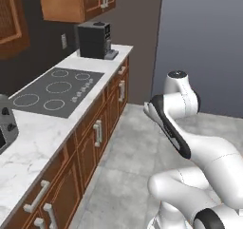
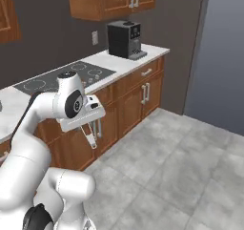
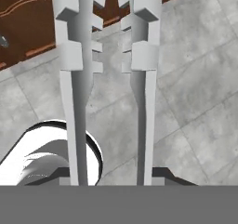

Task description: Pick up the tongs from the counter and place them near the plate next to the oven.

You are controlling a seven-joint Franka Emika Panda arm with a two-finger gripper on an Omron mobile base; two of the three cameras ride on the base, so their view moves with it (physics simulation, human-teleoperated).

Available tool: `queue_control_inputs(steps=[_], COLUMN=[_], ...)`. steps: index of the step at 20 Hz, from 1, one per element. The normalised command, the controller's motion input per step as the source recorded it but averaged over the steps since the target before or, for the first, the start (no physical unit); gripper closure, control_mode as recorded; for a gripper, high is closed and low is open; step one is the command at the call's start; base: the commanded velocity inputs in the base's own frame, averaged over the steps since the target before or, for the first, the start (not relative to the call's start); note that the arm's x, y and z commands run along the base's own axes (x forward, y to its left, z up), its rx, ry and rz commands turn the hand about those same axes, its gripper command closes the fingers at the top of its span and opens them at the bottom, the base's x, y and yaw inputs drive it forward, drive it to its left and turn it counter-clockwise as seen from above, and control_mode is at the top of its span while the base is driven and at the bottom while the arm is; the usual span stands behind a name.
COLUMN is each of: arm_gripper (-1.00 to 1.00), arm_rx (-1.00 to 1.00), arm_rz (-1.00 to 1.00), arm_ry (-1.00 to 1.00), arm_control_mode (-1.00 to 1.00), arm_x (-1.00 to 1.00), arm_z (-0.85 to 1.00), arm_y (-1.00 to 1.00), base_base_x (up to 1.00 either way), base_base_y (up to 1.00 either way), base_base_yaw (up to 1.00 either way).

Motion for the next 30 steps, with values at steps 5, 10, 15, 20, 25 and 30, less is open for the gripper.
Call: queue_control_inputs(steps=[5, 10, 15, 20, 25, 30], arm_gripper=[1.00, 1.00, 1.00, 1.00, 1.00, 1.00], arm_rx=[0.00, 0.00, 0.00, 0.00, 0.00, 0.00], arm_rz=[0.00, 0.00, 0.00, 0.00, 0.00, 0.00], arm_ry=[0.00, 0.00, 0.00, 0.00, 0.00, 0.00], arm_control_mode=[1.00, 1.00, 1.00, 1.00, 1.00, 1.00], arm_x=[0.00, 0.00, 0.00, 0.00, 0.00, 0.00], arm_z=[0.00, 0.00, 0.00, 0.00, 0.00, 0.00], arm_y=[0.00, 0.00, 0.00, 0.00, 0.00, 0.00], base_base_x=[-0.34, -0.29, -0.09, 0.06, 0.20, 0.26], base_base_y=[0.00, 0.03, 0.13, 0.13, 0.10, 0.18], base_base_yaw=[0.59, 0.58, 0.54, 0.47, 0.42, 0.39])
